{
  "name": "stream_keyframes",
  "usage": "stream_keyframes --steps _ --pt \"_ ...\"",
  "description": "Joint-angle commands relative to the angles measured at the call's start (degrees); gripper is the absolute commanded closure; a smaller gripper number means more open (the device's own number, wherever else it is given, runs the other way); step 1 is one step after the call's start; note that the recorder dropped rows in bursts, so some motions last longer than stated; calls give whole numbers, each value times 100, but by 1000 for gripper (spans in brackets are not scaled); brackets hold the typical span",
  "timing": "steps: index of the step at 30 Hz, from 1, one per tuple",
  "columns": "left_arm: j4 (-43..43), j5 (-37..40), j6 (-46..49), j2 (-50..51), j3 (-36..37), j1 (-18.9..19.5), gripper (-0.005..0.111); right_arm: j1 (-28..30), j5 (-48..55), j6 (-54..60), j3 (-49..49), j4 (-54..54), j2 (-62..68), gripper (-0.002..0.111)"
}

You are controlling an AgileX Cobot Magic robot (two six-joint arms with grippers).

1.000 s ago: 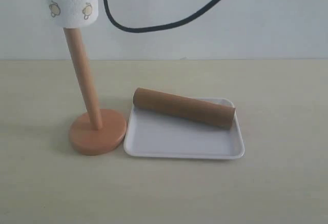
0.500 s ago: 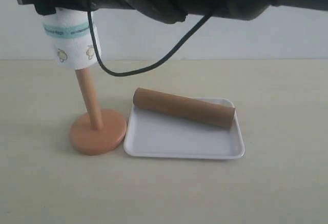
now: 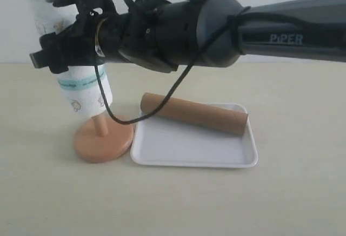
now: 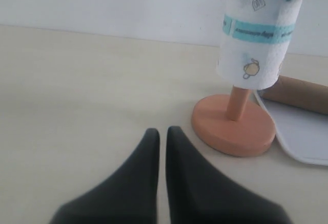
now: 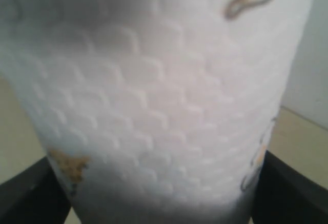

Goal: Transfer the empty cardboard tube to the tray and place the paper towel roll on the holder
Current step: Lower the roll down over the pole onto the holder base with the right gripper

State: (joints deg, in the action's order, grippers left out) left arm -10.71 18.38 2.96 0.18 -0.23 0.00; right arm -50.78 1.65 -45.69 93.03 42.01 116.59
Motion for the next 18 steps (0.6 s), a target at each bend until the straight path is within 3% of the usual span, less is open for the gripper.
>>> stream_keyframes --steps 1,18 --pt "-42 -28 -42 -18 23 -3 103 -15 -678 -18 -317 0 -47 108" --pt "-42 -28 -42 -18 23 -3 103 111 -914 292 -849 -130 78 108"
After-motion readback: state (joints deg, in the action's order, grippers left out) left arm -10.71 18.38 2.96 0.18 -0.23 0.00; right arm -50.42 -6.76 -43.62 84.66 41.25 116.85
